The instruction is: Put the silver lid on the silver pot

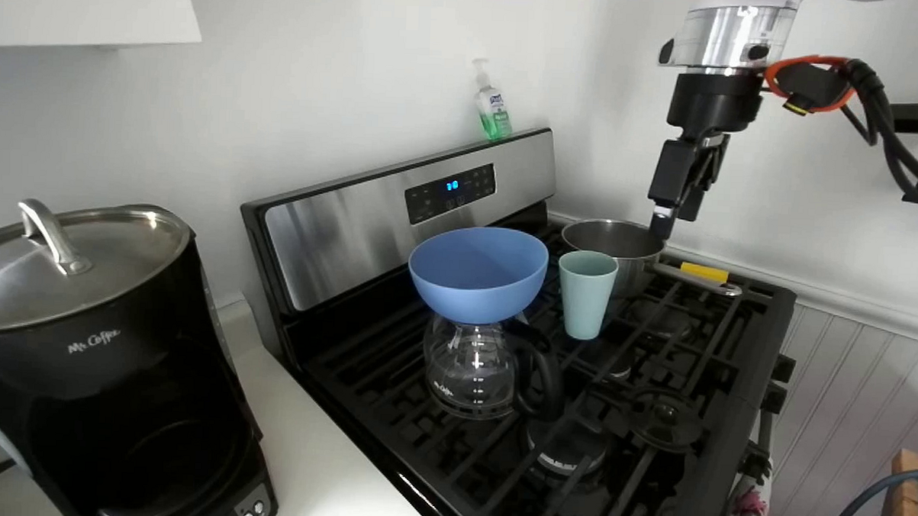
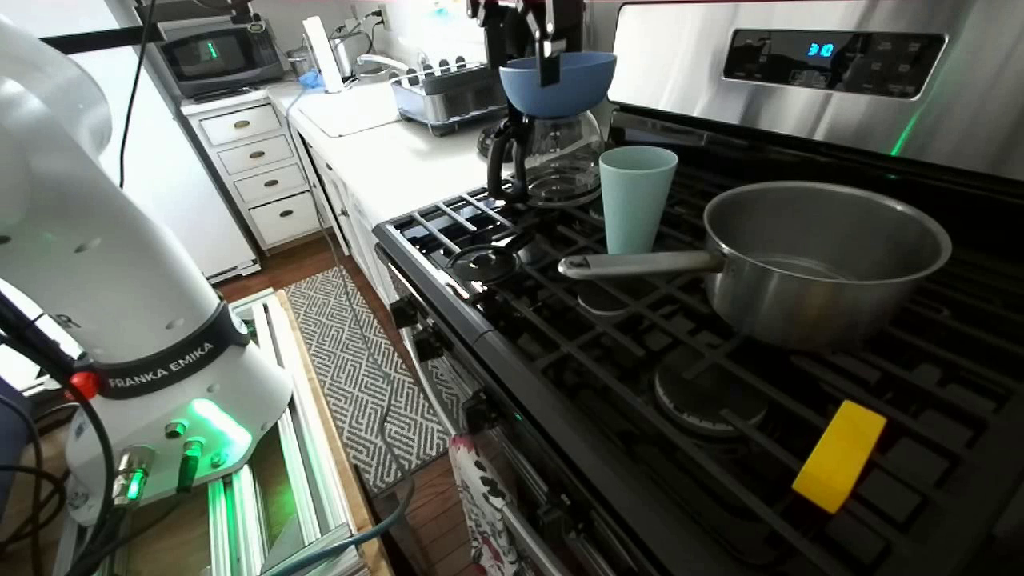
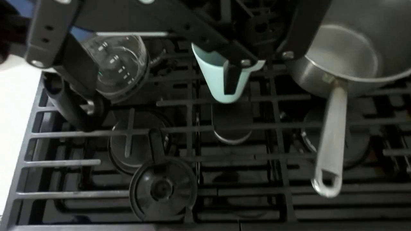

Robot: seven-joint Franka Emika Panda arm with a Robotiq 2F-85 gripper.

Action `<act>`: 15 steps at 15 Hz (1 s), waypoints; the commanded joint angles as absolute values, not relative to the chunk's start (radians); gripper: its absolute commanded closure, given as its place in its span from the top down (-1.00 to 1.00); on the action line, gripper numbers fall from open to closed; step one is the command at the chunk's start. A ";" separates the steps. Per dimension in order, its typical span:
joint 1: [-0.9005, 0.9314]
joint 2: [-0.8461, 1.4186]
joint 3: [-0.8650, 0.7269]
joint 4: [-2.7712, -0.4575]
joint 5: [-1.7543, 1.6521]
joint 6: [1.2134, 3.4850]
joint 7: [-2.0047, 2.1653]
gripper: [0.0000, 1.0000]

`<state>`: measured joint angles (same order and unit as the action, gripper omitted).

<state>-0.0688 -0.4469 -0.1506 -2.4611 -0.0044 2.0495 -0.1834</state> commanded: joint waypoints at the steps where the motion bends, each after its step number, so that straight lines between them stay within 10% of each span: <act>1: -0.001 -0.469 -0.126 -2.415 0.060 2.130 -0.248 1.00; 15: 0.226 -0.469 -0.083 -2.355 0.308 2.171 -0.483 1.00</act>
